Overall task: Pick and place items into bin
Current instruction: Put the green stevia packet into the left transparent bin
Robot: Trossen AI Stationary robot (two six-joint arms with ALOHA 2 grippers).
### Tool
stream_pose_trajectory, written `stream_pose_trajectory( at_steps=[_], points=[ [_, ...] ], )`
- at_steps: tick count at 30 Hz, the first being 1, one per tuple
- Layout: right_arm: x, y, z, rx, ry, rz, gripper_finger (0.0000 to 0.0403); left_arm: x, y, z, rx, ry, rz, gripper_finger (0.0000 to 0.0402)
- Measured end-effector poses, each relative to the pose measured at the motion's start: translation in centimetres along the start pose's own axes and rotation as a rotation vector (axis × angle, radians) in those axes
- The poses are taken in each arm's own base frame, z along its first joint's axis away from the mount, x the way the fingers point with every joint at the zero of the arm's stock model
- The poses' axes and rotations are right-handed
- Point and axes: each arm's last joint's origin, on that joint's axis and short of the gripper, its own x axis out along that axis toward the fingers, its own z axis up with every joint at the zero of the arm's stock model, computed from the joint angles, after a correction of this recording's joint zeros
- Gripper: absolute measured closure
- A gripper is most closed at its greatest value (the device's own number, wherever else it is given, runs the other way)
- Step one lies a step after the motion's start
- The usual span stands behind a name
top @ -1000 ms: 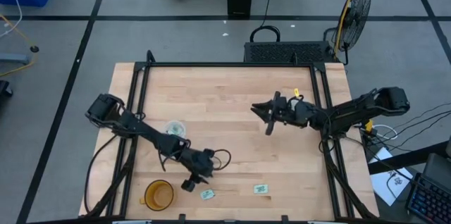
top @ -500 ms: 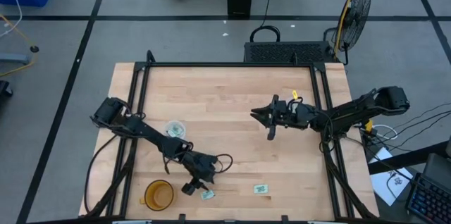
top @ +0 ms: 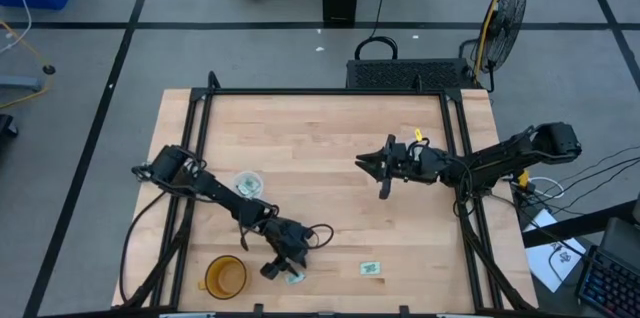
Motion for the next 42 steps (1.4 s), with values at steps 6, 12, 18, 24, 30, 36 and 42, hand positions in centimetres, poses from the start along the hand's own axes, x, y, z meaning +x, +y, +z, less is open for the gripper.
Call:
stream_pose_trajectory(
  at_steps=[6,12,18,24,30,36,42],
  points=[
    [0.0,0.0,0.0,0.000,0.002,-0.001,0.0330,-0.1,0.2,-0.4,0.045,0.050,0.029,0.0328],
    [0.0,0.0,0.0,-0.001,0.002,-0.001,0.0330,-1.5,1.1,0.0,0.068,0.046,0.069,0.0389],
    [0.0,0.0,0.0,-0.001,0.002,-0.001,0.0330,-7.9,1.1,2.3,0.156,0.105,0.233,0.0368],
    [0.0,0.0,-0.1,-0.004,0.014,-0.004,0.0330,-17.3,-1.1,3.5,0.166,0.169,0.516,0.0392],
    [0.0,0.0,-0.2,0.002,0.017,-0.004,0.0330,-24.8,-4.0,2.3,0.001,0.141,0.717,0.0372],
    [0.0,0.0,-0.2,-0.007,0.018,-0.005,0.0330,-25.7,-4.5,-0.2,-0.169,0.158,0.739,0.0385],
    [0.0,0.1,-0.2,0.003,0.018,0.001,0.0330,-22.7,-2.8,-5.1,-0.263,0.289,0.751,0.0376]
  ],
)
